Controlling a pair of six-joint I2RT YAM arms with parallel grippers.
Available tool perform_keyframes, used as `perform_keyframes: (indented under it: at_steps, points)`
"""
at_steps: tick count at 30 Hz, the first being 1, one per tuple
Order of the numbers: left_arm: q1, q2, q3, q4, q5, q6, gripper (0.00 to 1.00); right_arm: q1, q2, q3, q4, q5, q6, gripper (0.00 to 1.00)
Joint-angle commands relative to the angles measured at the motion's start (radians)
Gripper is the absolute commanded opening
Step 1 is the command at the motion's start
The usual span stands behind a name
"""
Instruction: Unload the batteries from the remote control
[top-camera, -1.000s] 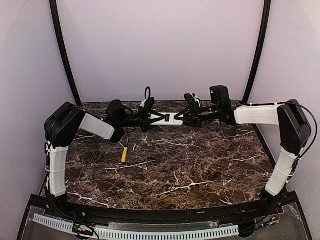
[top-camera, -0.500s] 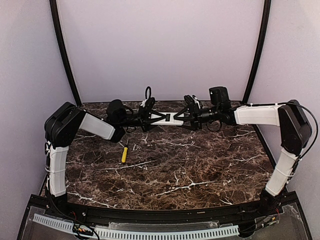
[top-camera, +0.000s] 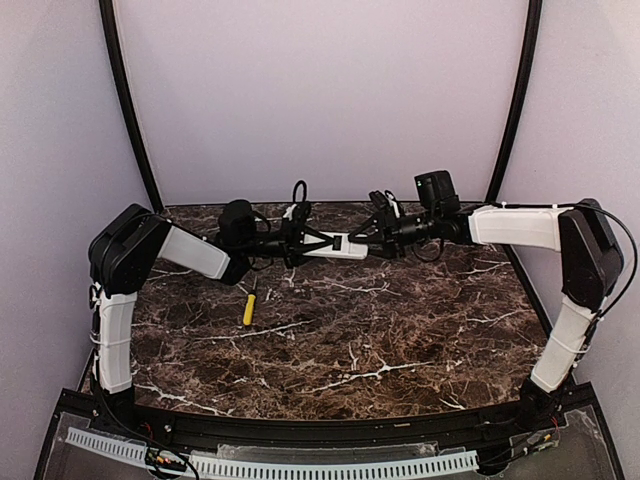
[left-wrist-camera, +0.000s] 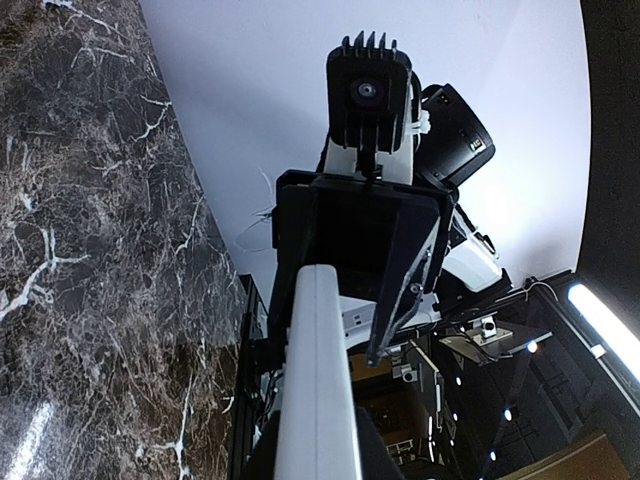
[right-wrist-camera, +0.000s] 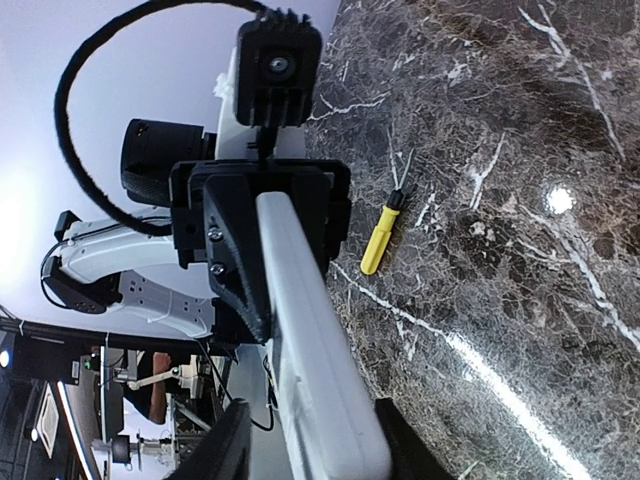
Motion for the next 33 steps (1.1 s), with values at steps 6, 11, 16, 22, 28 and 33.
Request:
perform_keyframes:
  at_steps: [6, 11, 16, 22, 28, 33]
  points:
    - [-0.008, -0.066, 0.011, -0.024, 0.0, 0.047, 0.0, 0.016, -0.012, 0.02, -0.047, 0.033, -0.043, 0.2]
    - [-0.008, -0.074, 0.014, -0.025, 0.002, 0.046, 0.0, 0.016, -0.02, 0.016, -0.054, 0.03, -0.052, 0.16]
    - [-0.008, -0.081, 0.02, 0.002, 0.007, 0.019, 0.0, 0.016, -0.04, 0.007, -0.053, 0.008, -0.068, 0.15]
    - [-0.006, -0.084, 0.03, 0.068, 0.011, -0.042, 0.0, 0.013, -0.053, -0.01, -0.052, 0.001, -0.08, 0.15]
    - [0.007, -0.085, 0.029, 0.127, 0.011, -0.091, 0.0, 0.008, -0.075, -0.025, -0.052, 0.001, -0.086, 0.15]
    - [0.019, -0.086, 0.028, 0.174, 0.016, -0.133, 0.0, -0.003, -0.087, -0.045, -0.053, -0.001, -0.088, 0.16]
